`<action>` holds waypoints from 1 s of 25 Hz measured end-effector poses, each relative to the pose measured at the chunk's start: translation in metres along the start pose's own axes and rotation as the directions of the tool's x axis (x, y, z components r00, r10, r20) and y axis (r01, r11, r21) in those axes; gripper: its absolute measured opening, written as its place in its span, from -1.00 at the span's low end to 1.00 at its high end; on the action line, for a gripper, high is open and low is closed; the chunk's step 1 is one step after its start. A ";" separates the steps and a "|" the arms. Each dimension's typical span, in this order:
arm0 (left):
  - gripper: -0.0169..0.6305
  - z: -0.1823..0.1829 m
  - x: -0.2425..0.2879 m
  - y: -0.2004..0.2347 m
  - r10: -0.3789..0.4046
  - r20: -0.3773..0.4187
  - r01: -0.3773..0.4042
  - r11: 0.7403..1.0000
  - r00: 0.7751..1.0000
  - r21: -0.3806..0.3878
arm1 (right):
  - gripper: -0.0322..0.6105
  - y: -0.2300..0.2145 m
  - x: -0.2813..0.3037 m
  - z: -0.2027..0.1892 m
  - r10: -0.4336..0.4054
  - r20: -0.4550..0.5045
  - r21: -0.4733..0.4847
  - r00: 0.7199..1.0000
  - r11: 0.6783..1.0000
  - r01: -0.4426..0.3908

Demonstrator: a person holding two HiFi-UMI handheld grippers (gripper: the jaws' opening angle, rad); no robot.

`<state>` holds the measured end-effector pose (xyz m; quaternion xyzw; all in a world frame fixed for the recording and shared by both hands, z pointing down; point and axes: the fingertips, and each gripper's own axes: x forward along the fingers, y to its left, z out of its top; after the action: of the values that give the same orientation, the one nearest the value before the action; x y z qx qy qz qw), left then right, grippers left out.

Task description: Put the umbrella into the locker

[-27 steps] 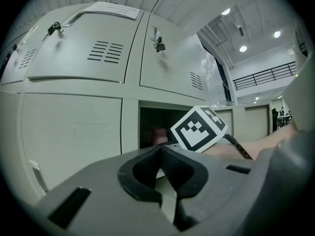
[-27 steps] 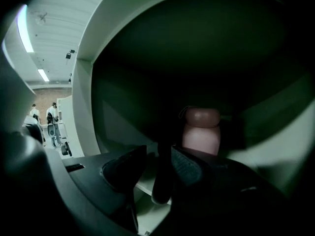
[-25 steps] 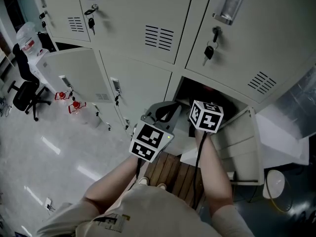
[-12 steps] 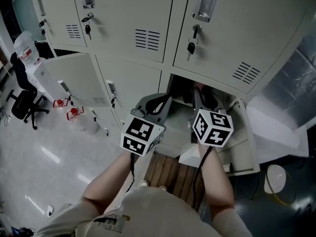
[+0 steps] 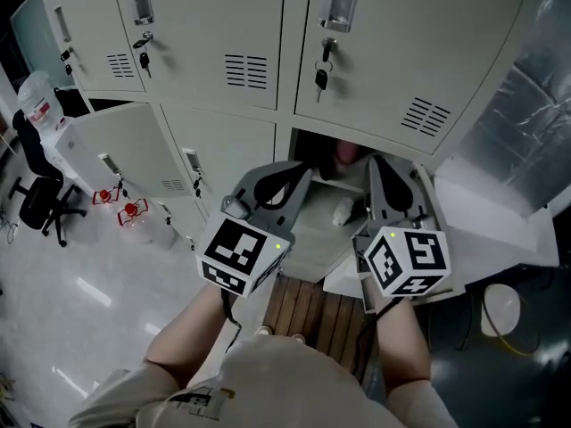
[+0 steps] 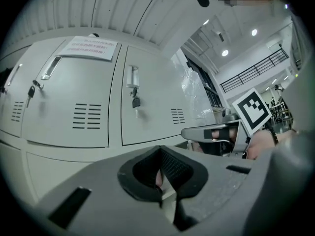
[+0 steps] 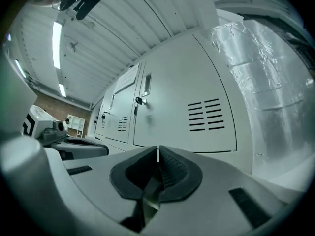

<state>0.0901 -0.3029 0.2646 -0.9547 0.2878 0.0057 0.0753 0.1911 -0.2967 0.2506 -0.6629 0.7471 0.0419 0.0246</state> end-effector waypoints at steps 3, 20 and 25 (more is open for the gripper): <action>-0.92 0.015 -0.008 -0.001 0.023 0.039 -0.024 0.999 0.999 0.025 | -0.86 0.008 -0.017 0.012 0.033 0.033 0.017 0.999 0.999 -0.034; -0.92 0.028 -0.044 -0.026 -0.005 0.132 -0.001 0.999 0.991 0.044 | -0.88 0.036 -0.097 0.053 0.115 0.173 -0.070 0.978 0.992 -0.105; -0.92 0.019 -0.053 -0.029 -0.005 0.106 -0.001 0.998 0.994 0.058 | -0.88 0.032 -0.108 0.040 0.101 0.159 -0.070 0.982 0.993 -0.091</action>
<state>0.0626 -0.2468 0.2533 -0.9508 0.2824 0.0482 0.1181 0.1713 -0.1825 0.2213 -0.6208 0.7722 0.1201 0.0627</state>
